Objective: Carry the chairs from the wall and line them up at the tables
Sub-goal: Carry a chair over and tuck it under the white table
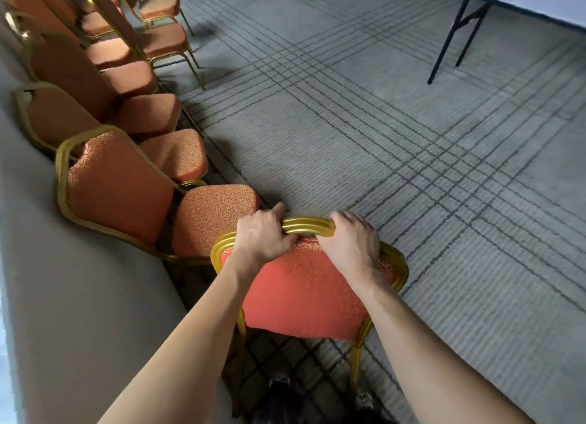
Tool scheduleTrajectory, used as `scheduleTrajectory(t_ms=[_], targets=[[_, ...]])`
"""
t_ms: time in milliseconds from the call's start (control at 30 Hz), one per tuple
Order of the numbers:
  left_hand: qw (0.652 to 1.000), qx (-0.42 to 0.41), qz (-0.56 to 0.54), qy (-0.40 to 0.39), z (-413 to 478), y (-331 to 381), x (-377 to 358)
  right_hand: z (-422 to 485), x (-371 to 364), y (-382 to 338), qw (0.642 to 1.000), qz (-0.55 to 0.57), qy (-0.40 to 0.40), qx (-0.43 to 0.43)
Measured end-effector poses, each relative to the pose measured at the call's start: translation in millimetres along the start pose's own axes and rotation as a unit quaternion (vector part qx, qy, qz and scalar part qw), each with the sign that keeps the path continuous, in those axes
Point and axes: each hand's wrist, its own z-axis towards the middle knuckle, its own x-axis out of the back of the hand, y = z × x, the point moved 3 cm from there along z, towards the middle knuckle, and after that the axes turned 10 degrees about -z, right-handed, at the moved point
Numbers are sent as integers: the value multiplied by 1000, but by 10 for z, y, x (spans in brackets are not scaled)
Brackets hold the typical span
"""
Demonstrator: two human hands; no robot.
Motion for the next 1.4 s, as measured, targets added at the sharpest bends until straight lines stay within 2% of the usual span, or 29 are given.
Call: scheduleTrajectory(t_ms=[167,400,567,900,1000,1167,1400], targets=[[999,-27,-4,24,94,-48,-50,-10,-11,-89,993,-41,6,-107],[999,3,39,-16,-58,-21,-47,-261,57,-90,987,-33,19,-155],[999,-7,48,-18,-182,-43,-96,-350,101,-61,988,-39,7,-151],[999,-28,14,-30,-264,116,-66,-487,177,114,989,-20,57,-134],[998,-53,2,-22,-226,276,-73,-544,248,293,988,-21,50,-142],[995,-97,-6,-31,116,780,-66,-390,405,785,982,-43,84,-166],[985,-165,-5,-51,741,1833,-265,-122,602,1761,964,-53,149,-214]])
